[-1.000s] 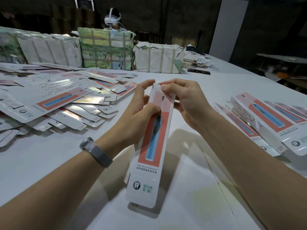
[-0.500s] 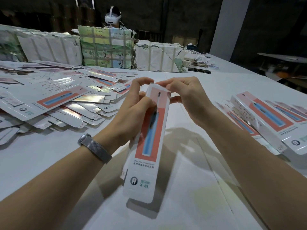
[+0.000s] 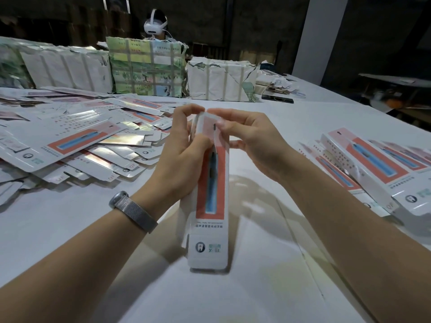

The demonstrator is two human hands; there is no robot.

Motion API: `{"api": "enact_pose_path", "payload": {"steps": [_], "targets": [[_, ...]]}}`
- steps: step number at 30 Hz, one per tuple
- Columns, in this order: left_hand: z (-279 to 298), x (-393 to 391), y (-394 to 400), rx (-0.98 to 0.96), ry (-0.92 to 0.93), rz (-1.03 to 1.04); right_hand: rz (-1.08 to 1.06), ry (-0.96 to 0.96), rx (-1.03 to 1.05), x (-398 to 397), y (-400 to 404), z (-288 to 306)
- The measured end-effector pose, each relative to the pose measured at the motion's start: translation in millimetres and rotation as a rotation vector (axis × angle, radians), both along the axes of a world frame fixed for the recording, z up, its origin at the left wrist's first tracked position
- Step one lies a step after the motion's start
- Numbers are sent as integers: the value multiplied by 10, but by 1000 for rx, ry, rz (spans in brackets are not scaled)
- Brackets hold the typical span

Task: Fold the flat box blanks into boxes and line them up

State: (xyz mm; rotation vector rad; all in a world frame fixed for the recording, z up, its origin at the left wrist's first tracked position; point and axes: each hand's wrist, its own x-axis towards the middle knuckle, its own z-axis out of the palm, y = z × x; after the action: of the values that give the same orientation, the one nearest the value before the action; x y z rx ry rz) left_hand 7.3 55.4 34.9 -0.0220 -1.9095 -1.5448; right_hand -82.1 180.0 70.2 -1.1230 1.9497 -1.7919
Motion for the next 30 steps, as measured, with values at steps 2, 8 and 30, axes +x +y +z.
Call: {"api": "enact_pose_path", "payload": {"steps": [2,8,30], "targets": [[-8,-35,-3,45,25,11,-189,249,51,50,-37,-21],[-16,-40,-63,222,-17,-84,-183,454,263,113,-26,40],[-16,-70,-474,-414,-328,379,-709,661,1092,-723,546,-94]]}}
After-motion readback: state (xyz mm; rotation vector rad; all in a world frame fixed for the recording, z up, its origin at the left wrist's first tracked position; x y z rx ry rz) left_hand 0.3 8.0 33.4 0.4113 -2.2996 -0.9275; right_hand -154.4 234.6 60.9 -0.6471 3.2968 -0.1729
